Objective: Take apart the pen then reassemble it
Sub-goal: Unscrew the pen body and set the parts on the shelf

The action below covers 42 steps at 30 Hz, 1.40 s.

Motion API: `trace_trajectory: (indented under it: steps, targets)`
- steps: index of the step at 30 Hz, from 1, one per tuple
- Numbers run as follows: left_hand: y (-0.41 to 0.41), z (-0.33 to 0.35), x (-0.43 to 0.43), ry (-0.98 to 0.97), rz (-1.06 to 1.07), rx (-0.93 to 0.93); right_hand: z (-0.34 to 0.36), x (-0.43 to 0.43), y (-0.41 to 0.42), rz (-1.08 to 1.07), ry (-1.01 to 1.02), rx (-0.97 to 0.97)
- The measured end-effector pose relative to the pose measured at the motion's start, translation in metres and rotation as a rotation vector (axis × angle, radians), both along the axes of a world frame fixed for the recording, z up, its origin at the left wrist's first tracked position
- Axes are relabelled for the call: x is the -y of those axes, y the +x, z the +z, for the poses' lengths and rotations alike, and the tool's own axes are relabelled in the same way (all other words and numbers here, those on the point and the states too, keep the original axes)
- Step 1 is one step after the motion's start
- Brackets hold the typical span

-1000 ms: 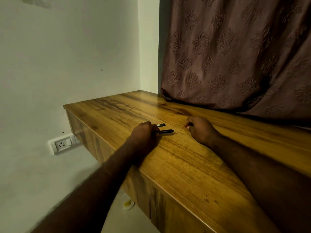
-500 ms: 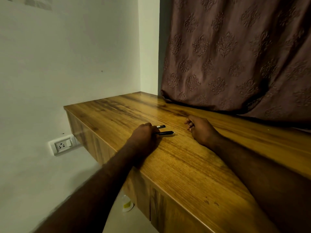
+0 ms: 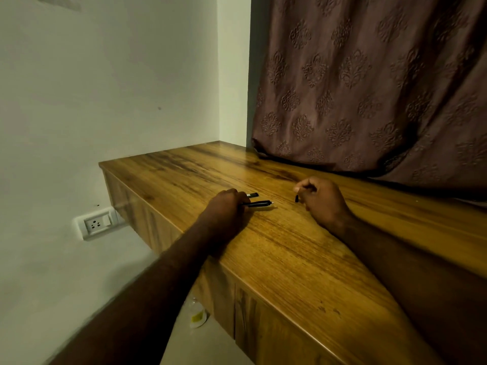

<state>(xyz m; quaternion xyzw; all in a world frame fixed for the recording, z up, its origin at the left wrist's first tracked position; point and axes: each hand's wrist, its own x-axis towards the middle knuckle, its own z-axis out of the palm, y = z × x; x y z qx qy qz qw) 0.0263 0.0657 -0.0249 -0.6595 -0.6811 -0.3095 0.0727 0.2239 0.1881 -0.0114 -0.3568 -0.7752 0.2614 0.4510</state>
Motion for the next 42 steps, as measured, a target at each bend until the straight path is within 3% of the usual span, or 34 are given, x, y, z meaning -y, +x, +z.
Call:
trace_trajectory:
  steps: [3,11,24,31,42]
  targets:
    - [0.002,0.002,0.002,-0.001,-0.015,0.011,-0.003,0.016,-0.008,0.202,-0.122,0.085]
    - [0.007,0.005,0.008,0.007,-0.048,0.021,-0.002,0.022,-0.010,0.268,-0.053,0.157]
    - [0.005,0.010,0.012,-0.017,-0.039,0.010,-0.001,0.012,0.005,0.150,-0.038,0.113]
    - [0.004,0.010,0.010,-0.067,-0.070,-0.082,0.000,-0.006,0.031,0.019,0.074,0.367]
    - [0.001,0.005,0.004,-0.061,0.002,0.010,0.001,-0.008,0.031,0.068,-0.031,0.335]
